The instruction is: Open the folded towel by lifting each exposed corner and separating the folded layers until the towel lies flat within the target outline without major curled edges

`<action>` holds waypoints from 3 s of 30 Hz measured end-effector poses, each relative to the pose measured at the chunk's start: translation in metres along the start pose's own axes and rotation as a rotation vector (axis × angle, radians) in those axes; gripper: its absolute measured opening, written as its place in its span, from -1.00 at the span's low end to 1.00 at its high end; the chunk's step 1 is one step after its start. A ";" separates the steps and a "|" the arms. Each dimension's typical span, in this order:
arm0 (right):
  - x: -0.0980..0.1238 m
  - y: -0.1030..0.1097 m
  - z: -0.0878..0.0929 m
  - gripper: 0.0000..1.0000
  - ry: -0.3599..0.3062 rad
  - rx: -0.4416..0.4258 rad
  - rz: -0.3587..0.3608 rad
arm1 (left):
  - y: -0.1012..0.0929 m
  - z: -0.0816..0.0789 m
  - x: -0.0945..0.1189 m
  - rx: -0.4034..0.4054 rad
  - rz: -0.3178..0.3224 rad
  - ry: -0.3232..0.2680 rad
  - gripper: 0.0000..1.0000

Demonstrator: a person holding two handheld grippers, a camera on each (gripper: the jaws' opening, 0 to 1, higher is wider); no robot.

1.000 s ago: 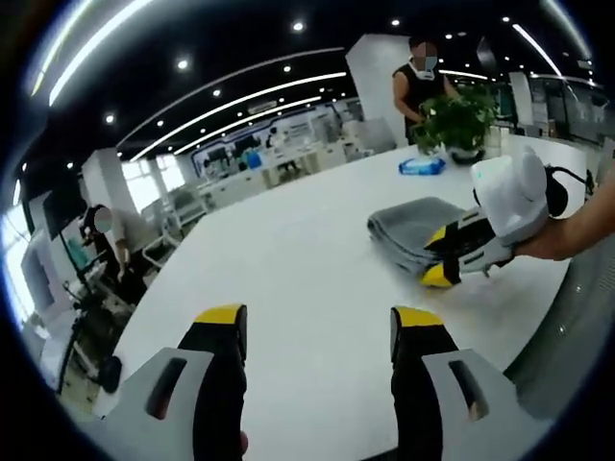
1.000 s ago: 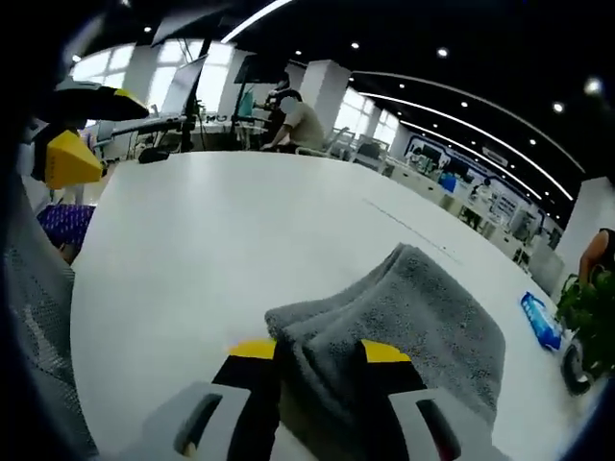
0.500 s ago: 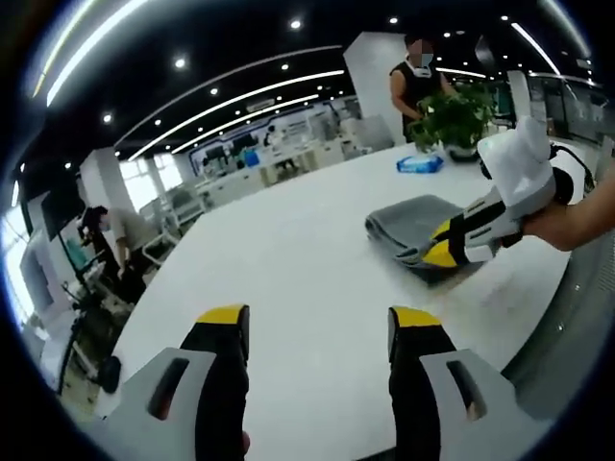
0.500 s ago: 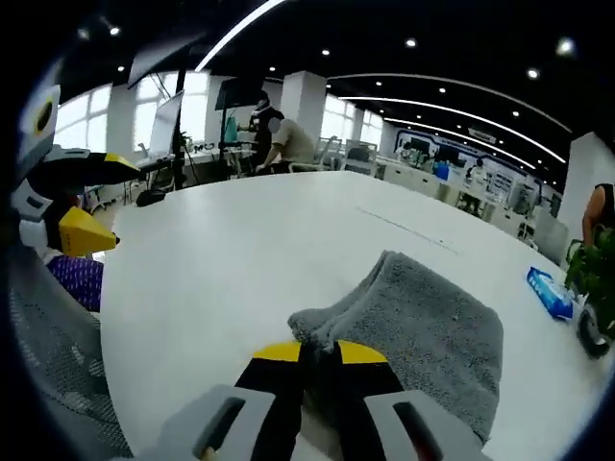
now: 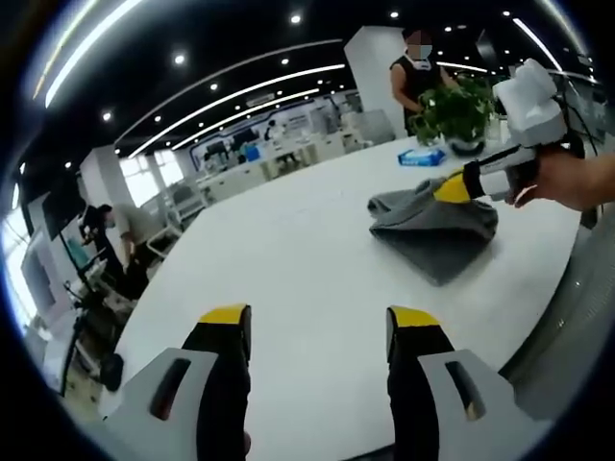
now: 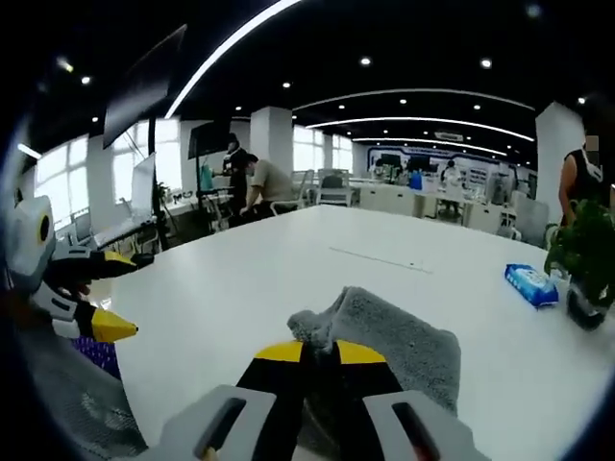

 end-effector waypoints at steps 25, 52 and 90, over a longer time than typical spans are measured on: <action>0.020 -0.026 -0.016 -0.89 -0.072 -0.100 0.030 | -0.002 0.003 -0.001 -0.017 0.011 0.035 0.12; 0.085 -0.093 0.002 -0.89 -0.061 -0.181 0.337 | -0.011 0.001 -0.003 -0.056 0.054 0.041 0.09; 0.129 -0.124 0.038 -0.90 -0.038 -0.383 0.602 | -0.012 0.003 -0.003 -0.064 0.074 0.068 0.02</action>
Point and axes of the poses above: the point that each gripper's makers call its tool centre point, and the gripper's own axes: x roughly backward along the fingers, y roughly to its left, z roughly out of its underside, the point moved 9 cm from there along x, roughly backward along the fingers, and after that the axes turned 1 degree about -y, right-handed, at the moved point
